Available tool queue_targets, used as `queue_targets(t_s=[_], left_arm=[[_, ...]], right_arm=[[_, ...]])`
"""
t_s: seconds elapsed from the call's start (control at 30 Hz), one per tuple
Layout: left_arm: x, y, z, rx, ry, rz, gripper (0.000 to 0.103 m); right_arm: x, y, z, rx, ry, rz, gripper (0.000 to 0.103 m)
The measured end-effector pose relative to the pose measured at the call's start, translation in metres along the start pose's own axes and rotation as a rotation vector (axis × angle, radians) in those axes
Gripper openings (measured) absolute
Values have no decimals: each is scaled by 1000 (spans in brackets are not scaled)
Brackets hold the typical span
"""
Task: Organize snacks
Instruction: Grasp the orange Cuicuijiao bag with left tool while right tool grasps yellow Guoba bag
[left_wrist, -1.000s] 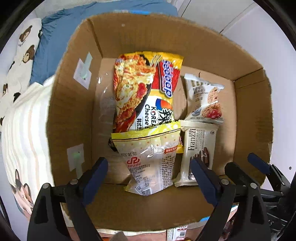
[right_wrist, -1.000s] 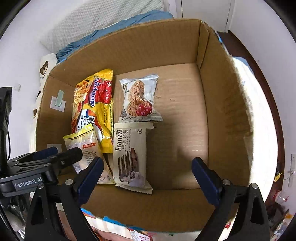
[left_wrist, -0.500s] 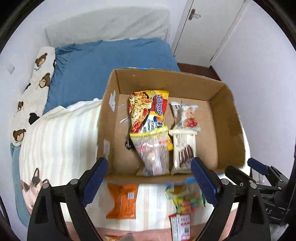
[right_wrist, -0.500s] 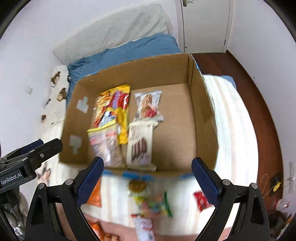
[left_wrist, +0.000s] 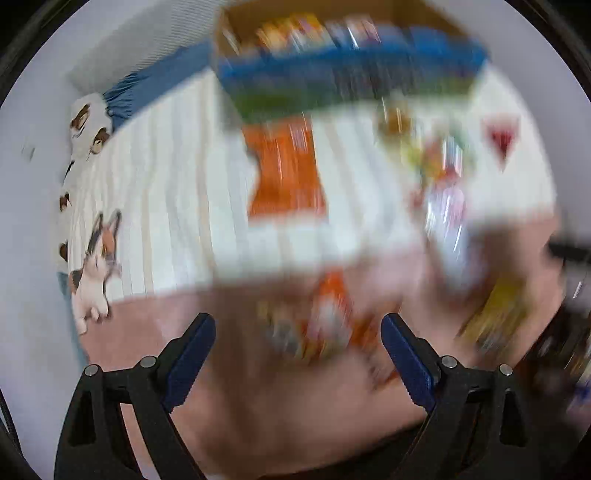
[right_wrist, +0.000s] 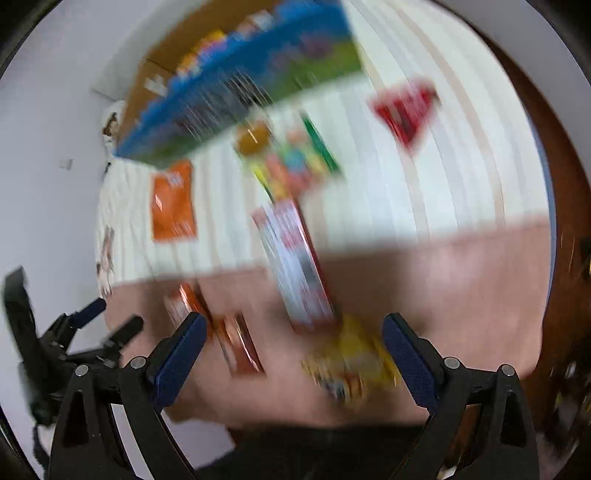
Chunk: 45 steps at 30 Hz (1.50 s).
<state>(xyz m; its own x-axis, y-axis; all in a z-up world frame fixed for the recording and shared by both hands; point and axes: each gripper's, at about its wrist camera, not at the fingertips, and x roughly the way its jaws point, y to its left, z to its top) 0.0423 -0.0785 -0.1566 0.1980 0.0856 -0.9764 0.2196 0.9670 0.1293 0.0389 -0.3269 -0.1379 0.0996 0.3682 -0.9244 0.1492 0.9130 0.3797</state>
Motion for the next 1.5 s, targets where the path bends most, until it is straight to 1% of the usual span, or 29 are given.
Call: queue_targets(t_s=[0.03,0.1,0.17,0.23,0.27,0.33,0.37,0.43,0.57,0.6,0.63,0.7,0.73,0.77,0.87,0.9,0.93,0.97,1.0,1.07,1.1,1.13,1.2,1.27,1.3,1.37,1.43,1.47,1.5], left_arm=[[11,-5,-12,38,28,19,92],[31,-15,-25,89,72,39,92],[45,-22,-27,108,90,53,92],[60,-28,-23,117,104,80,92],[65,-29,-19,113,103,91,92],[76,-26,-8,89,105,137,92],[78,-22,-3,68,105,147,92],[82,-6,11,-12,107,139,92],[71,36,30,-184,100,81,92],[64,48,31,-230,90,55,92],[58,55,31,-255,79,31,92],[50,63,29,-274,75,-7,92],[49,63,27,-276,80,-27,92],[51,64,24,-282,97,-47,92],[66,68,18,-325,145,-102,92],[72,69,18,-353,165,-124,92],[79,70,16,-392,181,-160,92],[85,72,14,-427,192,-195,92],[94,75,14,-487,206,-241,92],[105,80,10,-572,211,-307,92],[110,83,8,-626,202,-341,89],[113,85,7,-666,190,-358,83],[118,89,4,-703,171,-344,63],[119,89,2,-688,157,-305,56],[119,87,1,-670,149,-295,55],[114,77,1,-594,131,-247,54],[104,59,1,-476,115,-176,54],[101,48,-1,-398,110,-139,53],[98,37,-3,-344,107,-114,53]], right_arm=[[6,-7,-8,22,16,3,98],[17,-21,-23,67,41,6,98],[32,-31,-36,124,80,26,98],[46,-35,-46,156,109,34,98],[50,-36,-50,165,113,31,98],[62,-39,-56,202,117,15,98],[66,-40,-59,216,117,11,98],[76,-43,-62,258,113,-3,98],[88,-47,-62,296,100,-33,98],[92,-49,-62,306,99,-44,96],[96,-51,-60,314,97,-47,93],[102,-52,-57,309,92,-77,75],[103,-50,-55,288,82,-103,71],[103,-46,-54,259,64,-120,62],[102,-28,-49,148,46,-153,52],[101,-21,-47,105,35,-162,51],[100,-11,-45,42,23,-187,51],[100,-5,-44,8,17,-200,51],[100,2,-43,-32,8,-211,51],[103,11,-41,-82,20,-237,52],[105,14,-39,-77,26,-233,53],[106,13,-39,-62,32,-221,54],[106,11,-40,-34,36,-202,60],[107,7,-39,-5,42,-183,61],[104,-2,-35,7,48,-176,61],[105,-6,-35,42,50,-162,61],[106,-7,-34,43,45,-166,59],[101,-19,-30,32,47,-170,55],[102,-17,-29,6,54,-178,52]])
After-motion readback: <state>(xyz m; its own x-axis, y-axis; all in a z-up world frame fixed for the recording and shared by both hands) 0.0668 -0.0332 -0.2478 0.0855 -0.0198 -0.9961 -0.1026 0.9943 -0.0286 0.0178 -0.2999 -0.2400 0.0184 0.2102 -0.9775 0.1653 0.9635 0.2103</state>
